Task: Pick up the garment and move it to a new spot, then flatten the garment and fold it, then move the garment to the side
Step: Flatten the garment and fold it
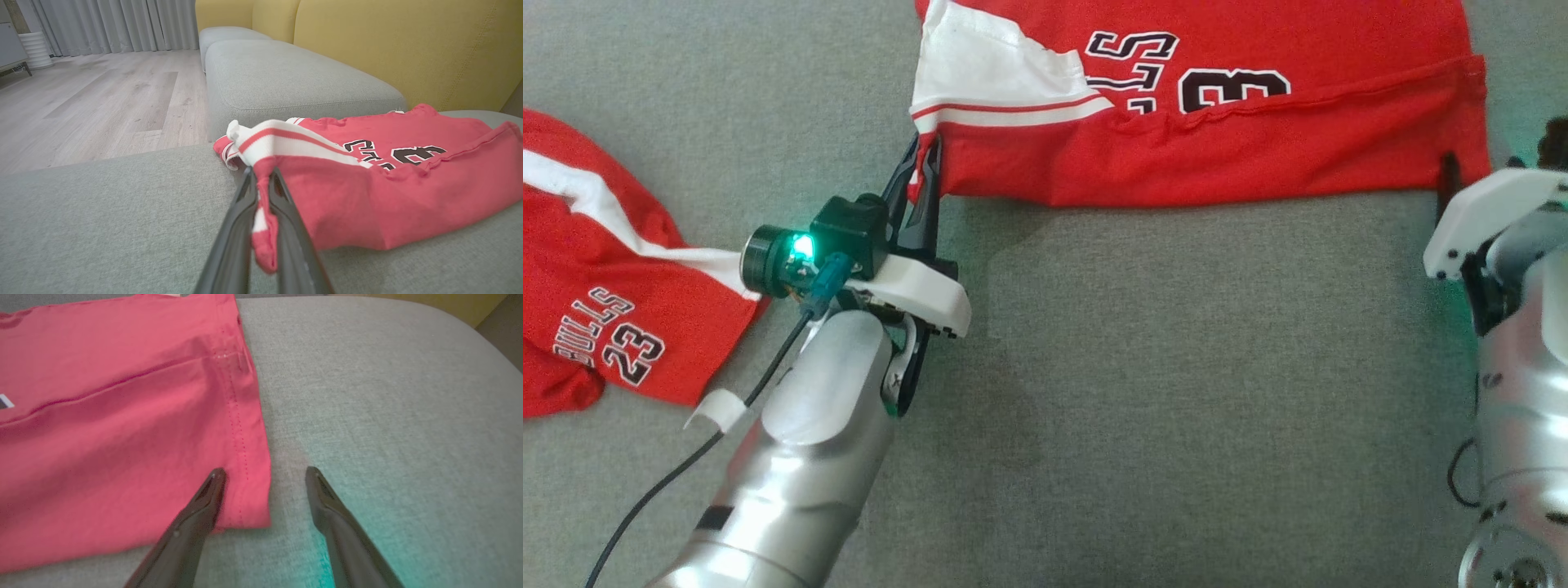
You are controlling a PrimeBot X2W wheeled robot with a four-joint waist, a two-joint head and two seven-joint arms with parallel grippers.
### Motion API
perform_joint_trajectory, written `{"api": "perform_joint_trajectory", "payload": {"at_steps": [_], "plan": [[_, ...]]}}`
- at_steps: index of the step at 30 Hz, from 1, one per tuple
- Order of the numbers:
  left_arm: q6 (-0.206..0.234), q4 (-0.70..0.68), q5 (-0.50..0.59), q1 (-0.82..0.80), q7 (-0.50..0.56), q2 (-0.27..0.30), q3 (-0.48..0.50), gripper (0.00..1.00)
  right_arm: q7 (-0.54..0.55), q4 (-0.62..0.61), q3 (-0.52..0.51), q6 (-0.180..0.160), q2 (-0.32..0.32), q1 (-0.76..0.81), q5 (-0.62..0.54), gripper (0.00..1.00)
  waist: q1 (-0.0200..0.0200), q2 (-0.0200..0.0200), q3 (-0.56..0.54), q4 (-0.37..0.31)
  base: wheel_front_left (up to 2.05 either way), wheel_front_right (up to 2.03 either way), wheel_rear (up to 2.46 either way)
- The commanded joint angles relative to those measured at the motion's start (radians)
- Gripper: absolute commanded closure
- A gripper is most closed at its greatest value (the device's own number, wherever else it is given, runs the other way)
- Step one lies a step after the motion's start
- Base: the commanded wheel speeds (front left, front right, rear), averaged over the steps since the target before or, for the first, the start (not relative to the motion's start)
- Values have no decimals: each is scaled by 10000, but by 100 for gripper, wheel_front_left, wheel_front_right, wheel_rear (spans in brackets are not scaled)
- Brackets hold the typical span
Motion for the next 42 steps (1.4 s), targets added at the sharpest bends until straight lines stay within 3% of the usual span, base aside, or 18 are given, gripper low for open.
{"api": "perform_joint_trajectory", "payload": {"at_steps": [1, 2, 4, 14, 21, 30, 37, 41, 42], "plan": [[35, -351, 53, -359, -62, 135, 192, 100, 183, 135, 172, -7, 53, -76, -110, 0, 0, 0, 24, 23, 0, 0, 0], [42, -354, 57, -353, -36, 137, 166, 100, 210, 320, 145, -7, 53, -129, -130, 9, 0, 0, 29, 32, 0, 0, 0], [58, -341, 71, -337, 13, 169, 120, 100, 190, 629, 145, -7, 49, -219, -139, 100, 0, 0, 16, 35, 0, 0, 0], [87, 131, -6, 17, 185, 394, -2, 100, -602, 1632, 939, -7, -770, -238, -194, 100, 0, 0, -724, -172, 0, 0, 0], [-181, 587, -265, 551, 709, 471, -140, 100, -758, 2200, 1786, -7, -1459, 51, 181, 100, 0, 0, -1492, -253, 0, 0, 0], [-610, 404, -412, 2002, 1678, 738, -703, 100, -493, 2768, 3393, -7, -1995, 935, 1727, 100, 0, 0, -2780, -361, 0, 0, 0], [-424, -823, -491, 3272, 2340, 988, -1012, 100, -324, 1954, 4605, -7, -2172, 2217, 3358, 100, 0, 0, -3343, -451, 0, 0, 0], [-185, -1601, -547, 3722, 2716, 1145, -1049, 100, -168, 995, 4787, -7, -2315, 2915, 4258, 100, 0, 0, -3312, -520, 0, 0, 0], [-123, -1756, -544, 3782, 2792, 1189, -1052, 100, -183, 736, 4770, -7, -2383, 3054, 4373, 84, 0, 0, -3292, -538, 0, 0, 0]]}}
